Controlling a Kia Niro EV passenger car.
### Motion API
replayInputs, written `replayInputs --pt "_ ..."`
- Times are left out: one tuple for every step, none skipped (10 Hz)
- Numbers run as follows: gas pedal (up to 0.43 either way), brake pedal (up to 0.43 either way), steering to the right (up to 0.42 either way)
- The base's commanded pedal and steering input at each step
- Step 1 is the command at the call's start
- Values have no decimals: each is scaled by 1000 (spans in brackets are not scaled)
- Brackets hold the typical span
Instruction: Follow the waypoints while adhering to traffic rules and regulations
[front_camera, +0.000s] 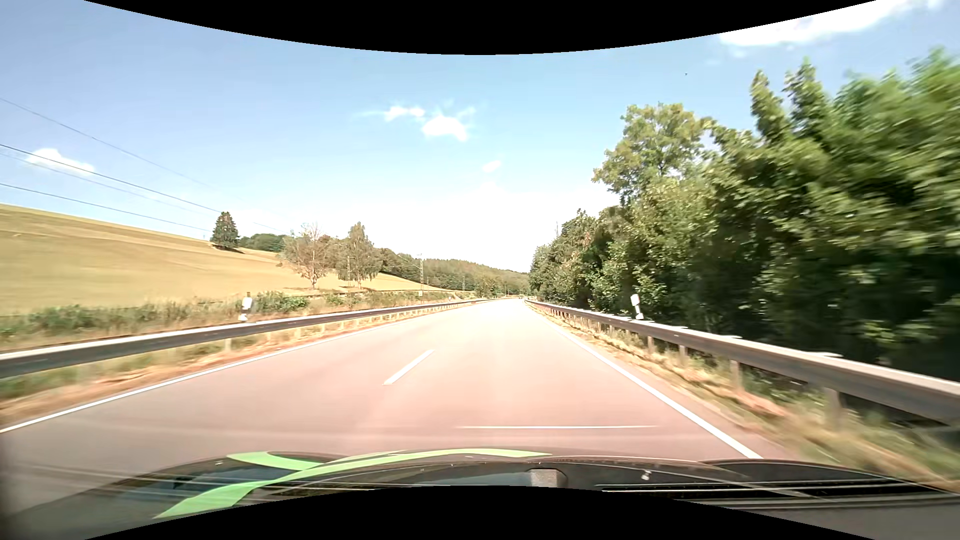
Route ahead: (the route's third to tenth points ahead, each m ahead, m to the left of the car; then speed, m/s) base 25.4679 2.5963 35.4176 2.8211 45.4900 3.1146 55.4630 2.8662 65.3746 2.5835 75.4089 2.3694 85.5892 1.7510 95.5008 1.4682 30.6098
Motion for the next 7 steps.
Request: replayInputs --pt "358 0 0" --pt "358 0 0" --pt "358 0 0" --pt "350 0 0" --pt "339 0 -1" --pt "339 0 -1" --pt "339 0 -1"
